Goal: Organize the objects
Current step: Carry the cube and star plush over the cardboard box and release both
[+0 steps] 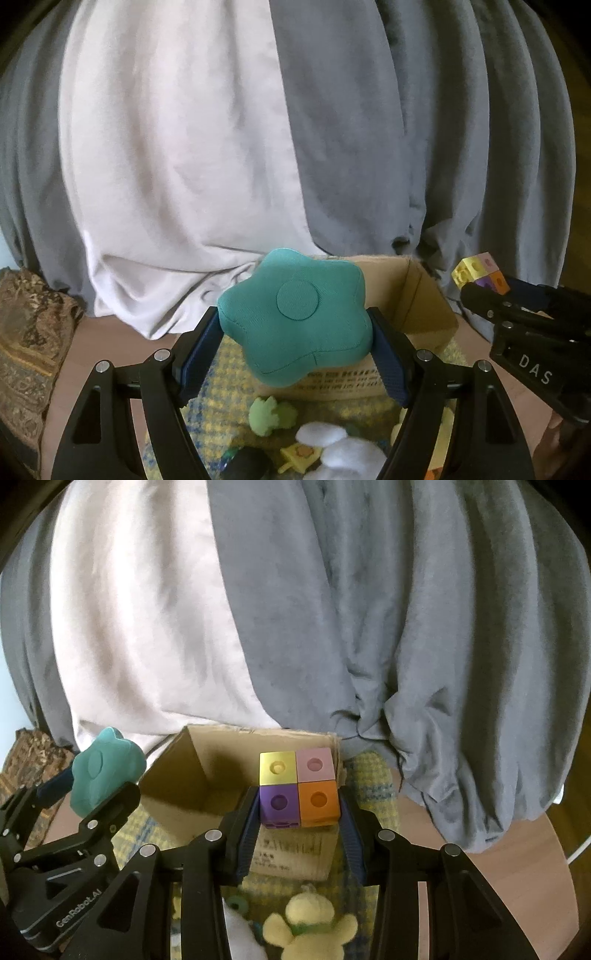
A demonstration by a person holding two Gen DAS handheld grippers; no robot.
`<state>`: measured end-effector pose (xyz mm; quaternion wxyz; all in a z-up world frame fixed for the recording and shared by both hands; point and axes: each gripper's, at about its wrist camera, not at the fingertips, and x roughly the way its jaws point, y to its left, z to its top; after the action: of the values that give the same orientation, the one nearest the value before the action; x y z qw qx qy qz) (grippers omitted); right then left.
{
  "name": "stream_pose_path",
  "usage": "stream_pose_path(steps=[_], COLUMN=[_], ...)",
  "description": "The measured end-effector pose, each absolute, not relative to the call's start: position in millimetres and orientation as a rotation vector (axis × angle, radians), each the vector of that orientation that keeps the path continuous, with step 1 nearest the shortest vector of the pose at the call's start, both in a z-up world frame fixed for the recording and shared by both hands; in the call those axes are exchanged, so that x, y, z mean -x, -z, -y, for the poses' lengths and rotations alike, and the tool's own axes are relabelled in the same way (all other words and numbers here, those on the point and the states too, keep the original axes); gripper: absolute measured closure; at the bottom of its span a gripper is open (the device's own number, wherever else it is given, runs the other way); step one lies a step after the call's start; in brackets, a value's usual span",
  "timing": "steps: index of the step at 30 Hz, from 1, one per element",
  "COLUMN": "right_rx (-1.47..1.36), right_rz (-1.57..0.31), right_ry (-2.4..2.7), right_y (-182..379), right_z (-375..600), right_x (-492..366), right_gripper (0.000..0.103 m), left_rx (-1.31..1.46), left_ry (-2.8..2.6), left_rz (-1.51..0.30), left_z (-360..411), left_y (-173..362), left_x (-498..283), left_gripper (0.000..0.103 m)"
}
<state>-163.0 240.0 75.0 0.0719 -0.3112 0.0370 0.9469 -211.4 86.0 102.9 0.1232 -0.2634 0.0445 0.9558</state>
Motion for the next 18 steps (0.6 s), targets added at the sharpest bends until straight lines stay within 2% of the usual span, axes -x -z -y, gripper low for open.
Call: stream_pose_path(steps=[18], right_rx=[1.097], right_rz=[-0.124], right_ry=[-2.799], right_y=[-62], right_z=[-252], right_x=[230], right_gripper=[0.062], left_rx=[0.96], left_ry=[-2.704], left_rz=[-0.113], left_z=[-101], left_y=[-92], left_x=[275], left_gripper=[0.024])
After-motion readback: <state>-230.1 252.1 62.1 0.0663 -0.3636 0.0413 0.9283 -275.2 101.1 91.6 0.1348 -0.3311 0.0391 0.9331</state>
